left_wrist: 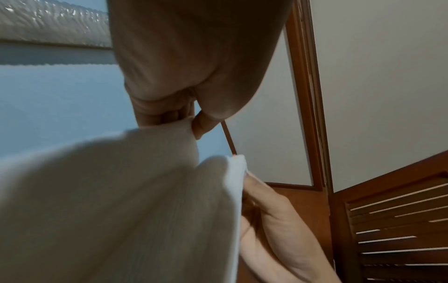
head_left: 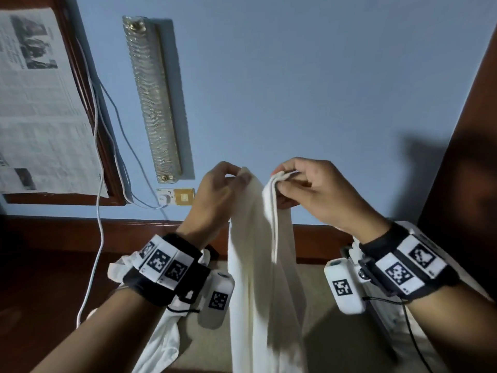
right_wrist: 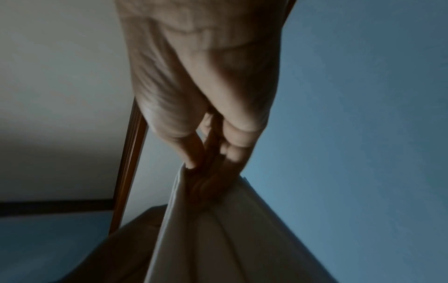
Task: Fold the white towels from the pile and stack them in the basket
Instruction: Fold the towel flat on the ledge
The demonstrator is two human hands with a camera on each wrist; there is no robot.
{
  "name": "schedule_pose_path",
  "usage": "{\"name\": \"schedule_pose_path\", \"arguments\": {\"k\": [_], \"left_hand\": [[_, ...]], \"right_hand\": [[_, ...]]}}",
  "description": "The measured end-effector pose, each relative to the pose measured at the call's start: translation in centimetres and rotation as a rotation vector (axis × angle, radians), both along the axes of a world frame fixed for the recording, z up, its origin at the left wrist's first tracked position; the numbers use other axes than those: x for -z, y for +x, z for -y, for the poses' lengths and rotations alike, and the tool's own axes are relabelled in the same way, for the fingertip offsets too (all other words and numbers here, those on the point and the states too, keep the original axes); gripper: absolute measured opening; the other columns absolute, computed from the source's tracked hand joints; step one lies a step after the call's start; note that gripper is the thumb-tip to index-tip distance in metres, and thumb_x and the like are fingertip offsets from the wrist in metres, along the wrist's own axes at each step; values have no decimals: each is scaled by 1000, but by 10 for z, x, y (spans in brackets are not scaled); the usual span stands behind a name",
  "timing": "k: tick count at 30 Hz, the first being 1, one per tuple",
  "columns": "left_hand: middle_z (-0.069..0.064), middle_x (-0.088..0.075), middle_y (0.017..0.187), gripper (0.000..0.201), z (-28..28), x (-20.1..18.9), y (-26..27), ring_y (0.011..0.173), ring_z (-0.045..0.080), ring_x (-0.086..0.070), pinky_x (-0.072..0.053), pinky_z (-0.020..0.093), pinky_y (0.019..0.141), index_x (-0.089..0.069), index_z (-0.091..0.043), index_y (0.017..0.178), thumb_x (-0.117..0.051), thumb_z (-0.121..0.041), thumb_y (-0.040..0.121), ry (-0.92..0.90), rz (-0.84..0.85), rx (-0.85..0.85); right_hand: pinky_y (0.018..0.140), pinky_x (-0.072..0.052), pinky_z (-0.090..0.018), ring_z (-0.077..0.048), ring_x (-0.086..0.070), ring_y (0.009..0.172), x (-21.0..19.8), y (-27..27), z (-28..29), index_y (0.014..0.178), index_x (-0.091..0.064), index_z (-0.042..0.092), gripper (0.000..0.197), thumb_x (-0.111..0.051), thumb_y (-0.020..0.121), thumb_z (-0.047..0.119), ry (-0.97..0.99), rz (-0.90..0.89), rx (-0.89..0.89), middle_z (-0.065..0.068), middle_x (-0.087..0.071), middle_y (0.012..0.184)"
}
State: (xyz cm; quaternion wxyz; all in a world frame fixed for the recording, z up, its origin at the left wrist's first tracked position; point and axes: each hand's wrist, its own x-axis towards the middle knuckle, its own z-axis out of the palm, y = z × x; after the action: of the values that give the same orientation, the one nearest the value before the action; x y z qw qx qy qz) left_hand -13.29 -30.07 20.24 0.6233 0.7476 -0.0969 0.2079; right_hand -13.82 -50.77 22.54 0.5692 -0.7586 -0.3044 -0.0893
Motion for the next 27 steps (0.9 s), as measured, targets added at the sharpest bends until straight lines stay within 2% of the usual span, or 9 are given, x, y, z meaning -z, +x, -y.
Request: {"name": "schedule_pose_path", "arguments": {"k": [2,4,8,10,13,18,20,22,27], "left_hand": [[1,-73,73,20,4,11,-4,62,12,-61,-46,28,60,-65,-5,97,-65,-25,103,-28,3,48],[9,-77,82,21,6,20,-8,70,20,-67,-49,34,65,-66,-7,97,-67,-28,101,-41,-2,95],[9,-79,84,21,9,32,-12,73,21,-70,-47,36,66,-69,-13,95,-68,-34,100,-28,-10,97],[8,-78,85,21,7,35,-12,77,25,-73,-52,45,68,-70,-16,96,-68,-37,100,-24,-18,113],[9,-79,94,18,-2,38,-11,95,33,-75,-57,61,90,-71,-19,102,-68,-36,98,38,-34,164],[0,-79,111,30,-12,41,-14,107,18,-74,-57,50,99,-61,-12,113,-76,-9,87,227,-41,216],[-8,-79,107,27,-14,41,-13,102,9,-74,-58,45,95,-60,-17,111,-76,-8,90,341,-20,154],[-14,-79,100,22,-15,41,-14,97,9,-74,-58,45,90,-59,-20,109,-73,-11,94,415,4,91],[-13,-80,95,22,-13,42,-24,89,8,-74,-58,43,83,-52,-19,105,-73,-18,97,417,6,39]], "right_hand": [[79,-52,-21,-10,-71,84,11,2,-2,100,-75,22,8,-71,96,17,-200,170,112,7,-76,90],[75,-48,-17,-10,-67,90,19,2,-4,95,-76,33,7,-76,91,26,-289,220,181,12,-70,96],[76,-48,-12,-2,-68,94,31,6,-12,94,-77,28,10,-73,91,20,-277,192,212,17,-73,96],[77,-50,-14,0,-69,91,36,8,-16,96,-77,27,7,-74,92,22,-257,202,241,19,-75,91],[72,-52,-15,-3,-70,81,40,10,-21,93,-75,26,7,-81,89,26,-198,195,267,15,-74,83],[75,-55,-24,-5,-69,76,45,16,-26,96,-64,26,21,-82,84,23,-185,177,288,9,-73,83],[75,-55,-24,-5,-70,77,48,17,-27,98,-63,24,24,-83,84,23,-158,153,260,8,-74,84],[75,-56,-26,-7,-69,76,55,17,-30,98,-62,22,25,-82,84,22,-101,116,211,6,-74,84],[73,-52,-33,-21,-67,82,80,5,-31,101,-64,17,12,-74,94,15,25,47,44,-5,-70,91]]}}
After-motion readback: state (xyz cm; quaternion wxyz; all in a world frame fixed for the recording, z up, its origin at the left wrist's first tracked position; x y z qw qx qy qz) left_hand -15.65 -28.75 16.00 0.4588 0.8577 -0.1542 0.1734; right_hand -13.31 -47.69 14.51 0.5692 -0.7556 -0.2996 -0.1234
